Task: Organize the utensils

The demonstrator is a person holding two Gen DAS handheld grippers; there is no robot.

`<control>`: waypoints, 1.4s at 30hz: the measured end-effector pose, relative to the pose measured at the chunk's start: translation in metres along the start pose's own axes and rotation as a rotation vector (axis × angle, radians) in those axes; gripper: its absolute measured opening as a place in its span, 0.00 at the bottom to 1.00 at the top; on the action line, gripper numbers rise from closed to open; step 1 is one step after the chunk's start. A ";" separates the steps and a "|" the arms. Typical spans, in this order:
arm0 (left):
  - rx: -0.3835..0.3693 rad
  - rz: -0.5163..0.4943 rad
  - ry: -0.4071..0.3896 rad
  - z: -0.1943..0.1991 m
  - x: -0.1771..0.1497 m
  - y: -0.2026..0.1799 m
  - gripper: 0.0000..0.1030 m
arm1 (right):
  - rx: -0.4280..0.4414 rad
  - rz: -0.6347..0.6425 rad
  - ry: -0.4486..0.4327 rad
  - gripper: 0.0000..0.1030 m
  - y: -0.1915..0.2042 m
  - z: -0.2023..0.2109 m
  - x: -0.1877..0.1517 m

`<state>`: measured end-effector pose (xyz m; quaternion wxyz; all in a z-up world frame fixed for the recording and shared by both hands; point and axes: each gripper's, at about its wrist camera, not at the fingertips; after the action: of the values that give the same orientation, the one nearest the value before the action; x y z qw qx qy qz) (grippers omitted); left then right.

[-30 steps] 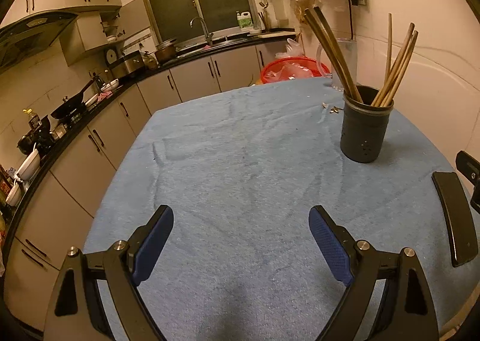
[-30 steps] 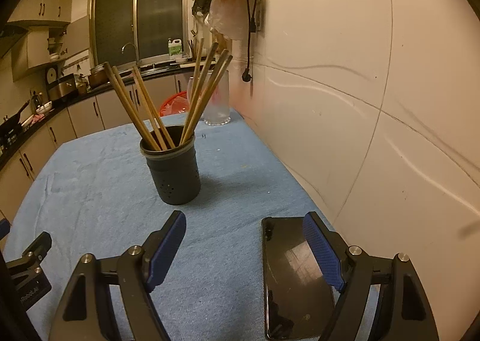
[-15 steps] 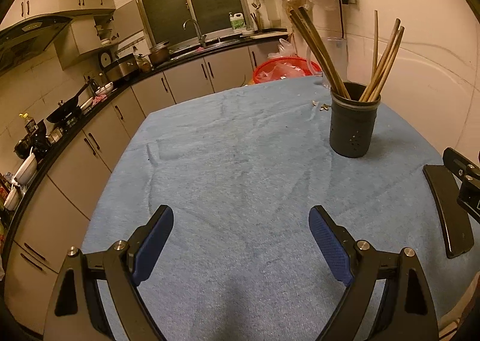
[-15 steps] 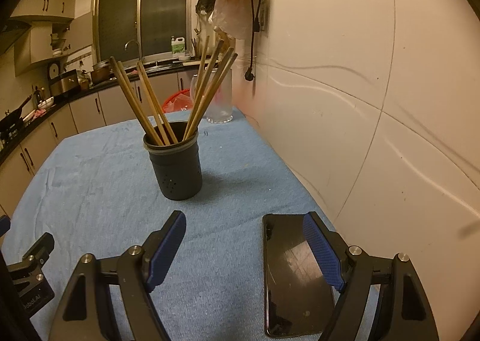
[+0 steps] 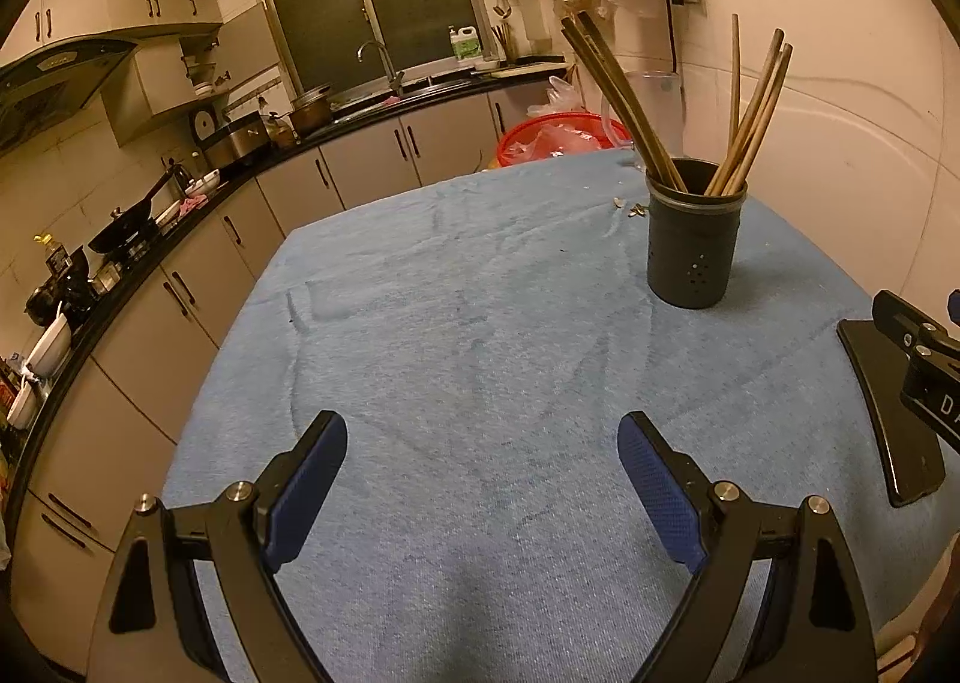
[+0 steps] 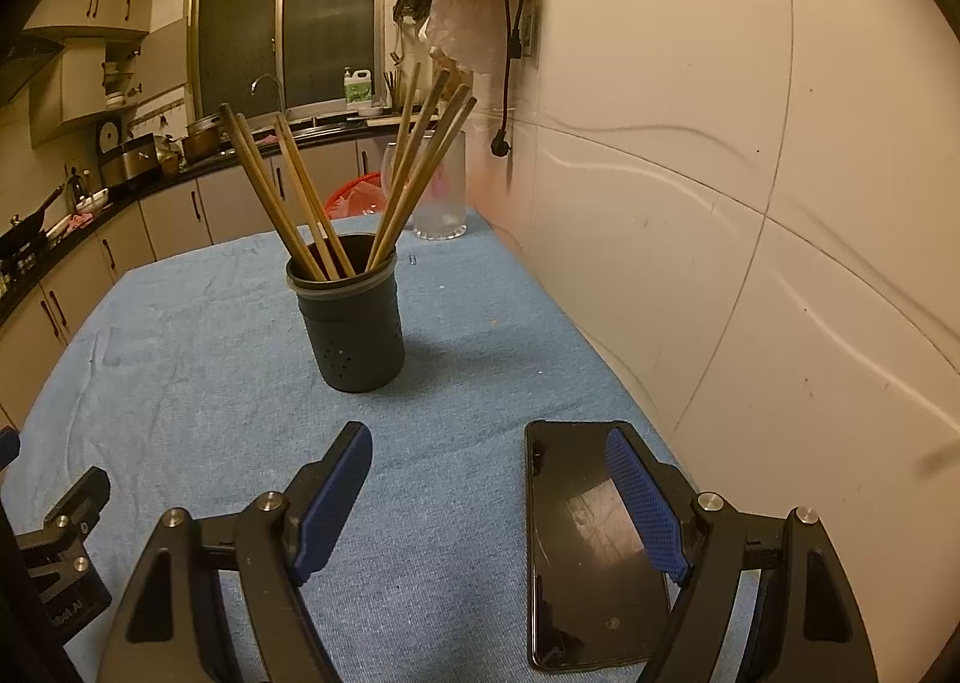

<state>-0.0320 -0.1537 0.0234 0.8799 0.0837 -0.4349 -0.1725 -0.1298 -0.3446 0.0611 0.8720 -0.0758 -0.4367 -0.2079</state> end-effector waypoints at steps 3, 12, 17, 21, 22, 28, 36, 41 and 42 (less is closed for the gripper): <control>-0.003 -0.003 -0.001 0.001 0.000 0.000 0.89 | 0.000 -0.001 -0.002 0.80 0.000 0.001 -0.001; -0.006 -0.004 -0.006 0.004 -0.002 -0.001 0.89 | 0.000 0.003 0.000 0.80 0.001 0.002 -0.002; -0.006 -0.009 -0.011 0.007 -0.003 -0.001 0.89 | 0.000 0.006 0.000 0.80 0.001 0.003 -0.002; -0.005 -0.007 -0.011 0.007 -0.004 -0.001 0.89 | 0.000 0.005 0.001 0.80 0.001 0.003 -0.002; -0.004 -0.007 -0.011 0.007 -0.004 -0.001 0.89 | 0.002 0.006 0.001 0.80 0.001 0.003 -0.002; -0.006 -0.004 -0.010 0.008 -0.004 -0.001 0.89 | 0.001 0.011 0.002 0.80 0.003 0.003 -0.003; -0.007 -0.002 -0.012 0.008 -0.004 0.000 0.89 | 0.004 0.014 0.006 0.80 0.002 0.004 -0.003; -0.008 0.000 -0.009 0.007 -0.004 0.000 0.89 | 0.005 0.017 0.007 0.80 0.004 0.004 -0.004; -0.008 0.001 -0.009 0.007 -0.004 0.000 0.89 | 0.006 0.017 0.008 0.80 0.004 0.004 -0.004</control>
<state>-0.0400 -0.1522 0.0251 0.8782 0.0791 -0.4383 -0.1742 -0.1330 -0.3387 0.0607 0.8756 -0.0761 -0.4333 -0.1994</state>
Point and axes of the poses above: each gripper's, at about its wrist camera, not at the fingertips, and z roughly against the way its jaws point, y to its left, x to its top, and after that the axes turned 8 degrees about x, right-handed
